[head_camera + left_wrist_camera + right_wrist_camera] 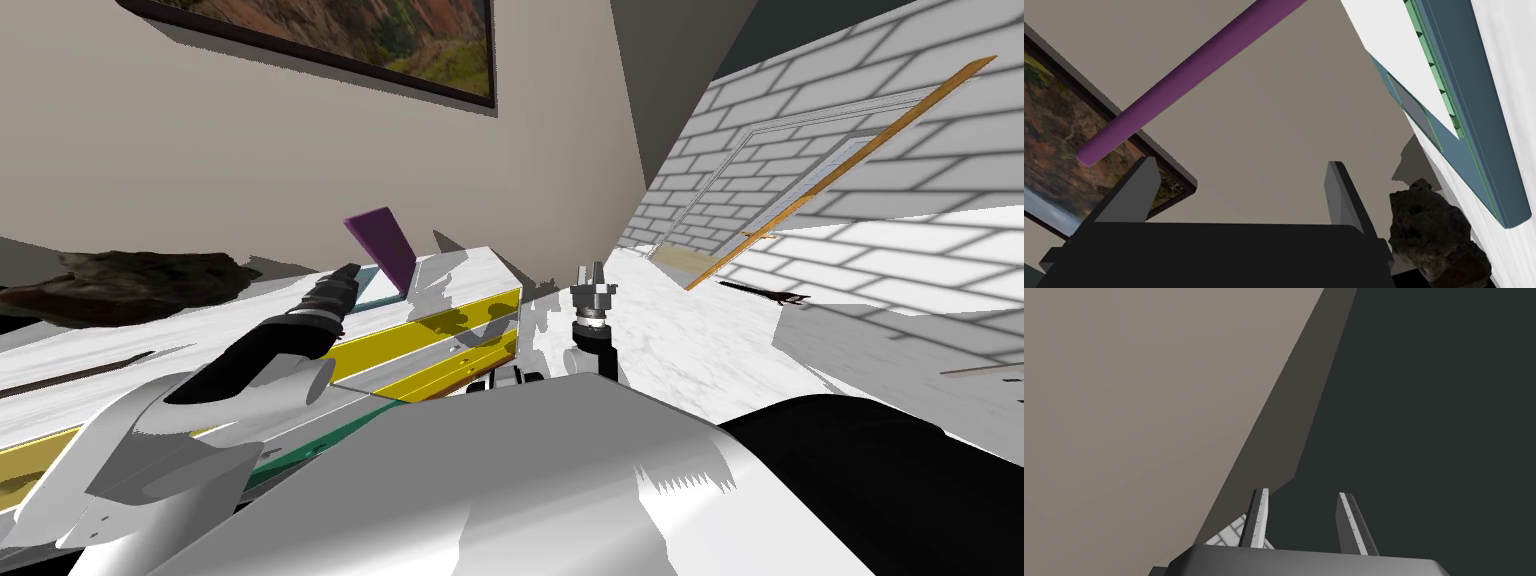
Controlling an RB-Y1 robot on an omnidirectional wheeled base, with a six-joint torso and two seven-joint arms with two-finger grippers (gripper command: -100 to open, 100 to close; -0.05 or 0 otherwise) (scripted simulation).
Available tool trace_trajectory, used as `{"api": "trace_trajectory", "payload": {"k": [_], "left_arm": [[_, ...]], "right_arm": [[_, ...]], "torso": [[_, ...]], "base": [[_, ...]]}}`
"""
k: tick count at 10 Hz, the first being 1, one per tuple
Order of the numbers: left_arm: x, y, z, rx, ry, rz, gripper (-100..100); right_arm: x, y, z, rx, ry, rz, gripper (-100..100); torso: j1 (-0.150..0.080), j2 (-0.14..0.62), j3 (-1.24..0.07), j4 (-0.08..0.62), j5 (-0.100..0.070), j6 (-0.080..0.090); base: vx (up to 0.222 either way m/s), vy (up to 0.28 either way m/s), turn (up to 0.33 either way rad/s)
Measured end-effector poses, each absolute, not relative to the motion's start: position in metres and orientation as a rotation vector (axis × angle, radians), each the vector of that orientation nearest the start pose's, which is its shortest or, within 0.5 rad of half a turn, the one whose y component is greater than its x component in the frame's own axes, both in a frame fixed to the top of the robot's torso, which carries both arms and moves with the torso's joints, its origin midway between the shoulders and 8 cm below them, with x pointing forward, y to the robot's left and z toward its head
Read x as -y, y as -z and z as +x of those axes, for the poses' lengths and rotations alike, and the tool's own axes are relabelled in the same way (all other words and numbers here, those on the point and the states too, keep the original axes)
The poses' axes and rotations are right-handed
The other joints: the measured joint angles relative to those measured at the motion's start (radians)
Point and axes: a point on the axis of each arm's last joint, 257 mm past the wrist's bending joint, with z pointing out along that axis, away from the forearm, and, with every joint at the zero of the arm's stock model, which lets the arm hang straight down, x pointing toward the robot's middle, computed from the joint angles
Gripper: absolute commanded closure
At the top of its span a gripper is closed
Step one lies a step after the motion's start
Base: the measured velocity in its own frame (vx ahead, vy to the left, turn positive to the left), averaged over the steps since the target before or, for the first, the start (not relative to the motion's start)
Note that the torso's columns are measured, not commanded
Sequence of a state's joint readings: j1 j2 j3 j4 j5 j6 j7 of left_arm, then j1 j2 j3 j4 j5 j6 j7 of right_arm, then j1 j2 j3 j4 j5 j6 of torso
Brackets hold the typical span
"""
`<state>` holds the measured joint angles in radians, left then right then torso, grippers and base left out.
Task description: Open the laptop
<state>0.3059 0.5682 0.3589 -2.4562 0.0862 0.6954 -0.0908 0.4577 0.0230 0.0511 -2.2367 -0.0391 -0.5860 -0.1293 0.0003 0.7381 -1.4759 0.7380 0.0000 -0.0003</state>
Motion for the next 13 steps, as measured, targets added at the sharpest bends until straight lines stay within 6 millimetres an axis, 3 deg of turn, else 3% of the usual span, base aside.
{"api": "trace_trajectory", "payload": {"k": [7,12,13], "left_arm": [[-0.444,-0.006,0.415,-1.342,0.394,-0.886,-100],[-0.444,-0.018,0.409,-1.345,0.36,-0.884,-100],[-0.444,-0.018,0.409,-1.345,0.359,-0.885,100]], "right_arm": [[0.265,-0.035,0.342,-0.475,-1.53,0.683,0],[0.265,-0.035,0.342,-0.476,-1.53,0.683,0],[0.265,-0.035,0.342,-0.475,-1.53,0.683,0]], "torso": [[-0.001,-0.001,0.0,0.0,0.0,0.0],[0.002,-0.003,-0.001,-0.001,0.001,0.0],[0.0,0.001,0.0,0.0,0.0,0.0]], "base": [[0.051,-0.046,-0.044],[0.038,-0.014,-0.015],[0.0,0.0,0.0]]}}
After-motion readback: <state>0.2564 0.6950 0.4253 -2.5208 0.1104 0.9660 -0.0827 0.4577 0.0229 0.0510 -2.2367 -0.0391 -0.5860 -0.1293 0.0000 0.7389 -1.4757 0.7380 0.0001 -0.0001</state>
